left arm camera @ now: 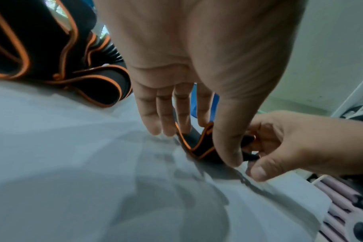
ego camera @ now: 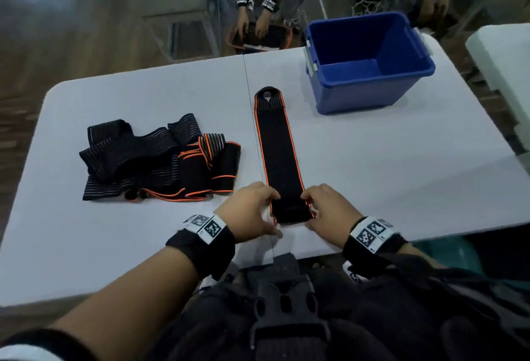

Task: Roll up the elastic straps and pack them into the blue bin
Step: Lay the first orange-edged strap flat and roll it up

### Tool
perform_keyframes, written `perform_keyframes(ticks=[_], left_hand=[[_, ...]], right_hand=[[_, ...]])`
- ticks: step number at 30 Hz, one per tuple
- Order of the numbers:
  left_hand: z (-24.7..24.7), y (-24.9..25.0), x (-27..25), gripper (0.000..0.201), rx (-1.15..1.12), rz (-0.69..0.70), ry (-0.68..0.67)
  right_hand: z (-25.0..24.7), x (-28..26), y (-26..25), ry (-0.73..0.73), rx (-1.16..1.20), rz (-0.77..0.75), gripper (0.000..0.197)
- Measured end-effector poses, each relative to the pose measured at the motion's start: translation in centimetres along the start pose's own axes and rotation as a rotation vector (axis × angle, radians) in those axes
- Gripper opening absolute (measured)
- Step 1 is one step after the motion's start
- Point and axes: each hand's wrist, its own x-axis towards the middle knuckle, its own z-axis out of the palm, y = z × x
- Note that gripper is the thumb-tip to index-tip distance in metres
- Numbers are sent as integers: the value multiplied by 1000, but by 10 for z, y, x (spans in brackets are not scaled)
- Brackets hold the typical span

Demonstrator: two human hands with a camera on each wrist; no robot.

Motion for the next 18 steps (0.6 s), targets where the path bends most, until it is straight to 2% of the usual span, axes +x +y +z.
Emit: perform_keyframes(ticks=[2, 4, 8, 10, 15, 18], left_hand=[[16, -1, -4, 93, 5, -40, 10], [28, 0, -6, 95, -33, -95, 73], [46, 6, -8, 64, -353, -274, 336], [49, 10, -6, 51, -425, -365, 424], [55, 21, -2, 28, -481, -502, 545], [58, 26, -1, 31, -485, -551, 592]], right_hand=[[1, 1, 4, -4, -6, -27, 55], [2, 3, 11, -6, 13, -63, 48], [-2, 9, 18, 25, 38, -132, 19], [-6, 12, 19, 49, 79, -119, 25], [-8, 27, 20, 43, 98, -56, 45], [-15, 31, 14, 8, 91, -29, 48]])
